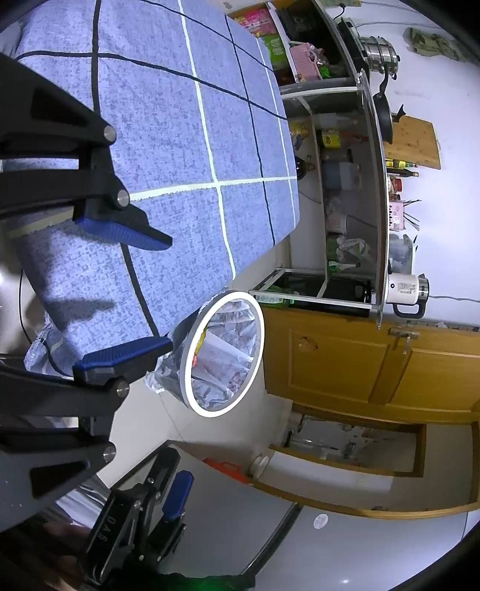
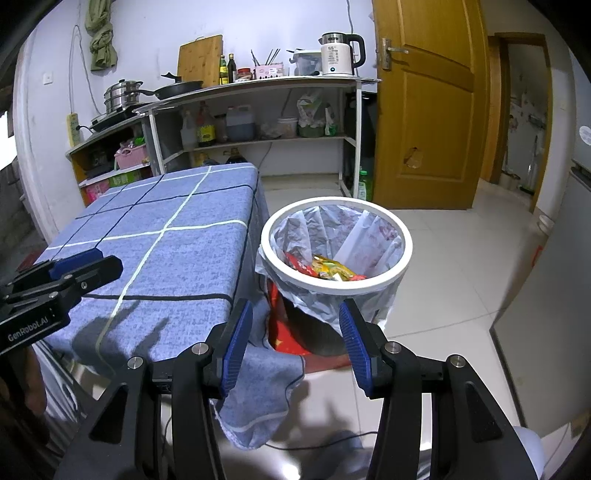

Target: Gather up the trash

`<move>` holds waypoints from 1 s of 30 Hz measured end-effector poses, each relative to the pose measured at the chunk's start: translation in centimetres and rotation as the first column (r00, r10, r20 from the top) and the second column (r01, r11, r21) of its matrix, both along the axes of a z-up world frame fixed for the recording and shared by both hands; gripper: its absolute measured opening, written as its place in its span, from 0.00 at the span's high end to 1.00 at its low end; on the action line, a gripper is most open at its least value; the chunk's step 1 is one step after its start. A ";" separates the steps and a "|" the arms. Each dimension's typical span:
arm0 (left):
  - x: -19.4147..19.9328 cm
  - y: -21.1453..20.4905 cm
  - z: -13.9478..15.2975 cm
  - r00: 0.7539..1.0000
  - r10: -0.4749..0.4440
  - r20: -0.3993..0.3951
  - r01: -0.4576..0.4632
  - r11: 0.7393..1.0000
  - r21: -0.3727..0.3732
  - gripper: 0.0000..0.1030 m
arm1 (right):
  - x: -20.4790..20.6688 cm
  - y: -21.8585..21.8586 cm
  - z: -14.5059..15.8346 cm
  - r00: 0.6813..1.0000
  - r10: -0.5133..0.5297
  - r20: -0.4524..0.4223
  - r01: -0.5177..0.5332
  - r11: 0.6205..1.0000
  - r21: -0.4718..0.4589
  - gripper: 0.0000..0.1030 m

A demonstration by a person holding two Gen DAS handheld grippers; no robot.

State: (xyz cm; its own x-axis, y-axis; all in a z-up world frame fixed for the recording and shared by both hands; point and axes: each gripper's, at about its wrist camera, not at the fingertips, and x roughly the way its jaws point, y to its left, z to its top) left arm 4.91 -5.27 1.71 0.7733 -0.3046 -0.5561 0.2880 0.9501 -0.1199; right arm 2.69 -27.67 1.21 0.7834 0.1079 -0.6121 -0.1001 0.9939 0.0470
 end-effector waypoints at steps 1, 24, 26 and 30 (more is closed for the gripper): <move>0.0 0.0 0.0 1.000 0.000 0.000 0.000 1.000 0.001 0.51 | 0.0 0.0 0.0 1.000 -0.001 0.001 0.001 1.000 -0.001 0.52; 0.2 -0.2 -0.3 1.000 -0.006 -0.019 0.006 1.000 -0.001 0.51 | 0.1 0.1 0.3 1.000 -0.003 -0.011 0.003 1.000 -0.005 0.52; 0.2 -0.2 -0.3 1.000 -0.007 -0.018 0.007 1.000 -0.003 0.51 | 0.1 0.2 0.3 1.000 -0.003 -0.012 0.003 1.000 -0.005 0.52; 0.2 -0.2 -0.3 1.000 -0.007 -0.018 0.007 1.000 -0.002 0.51 | 0.2 0.3 0.3 1.000 -0.005 -0.009 0.005 1.000 -0.004 0.52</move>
State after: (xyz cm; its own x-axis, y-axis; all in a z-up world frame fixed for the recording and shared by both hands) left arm 5.08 -5.51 1.44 0.7610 -0.3106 -0.5696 0.2920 0.9480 -0.1268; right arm 2.85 -27.33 1.52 0.7781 0.1016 -0.6199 -0.0951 0.9945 0.0436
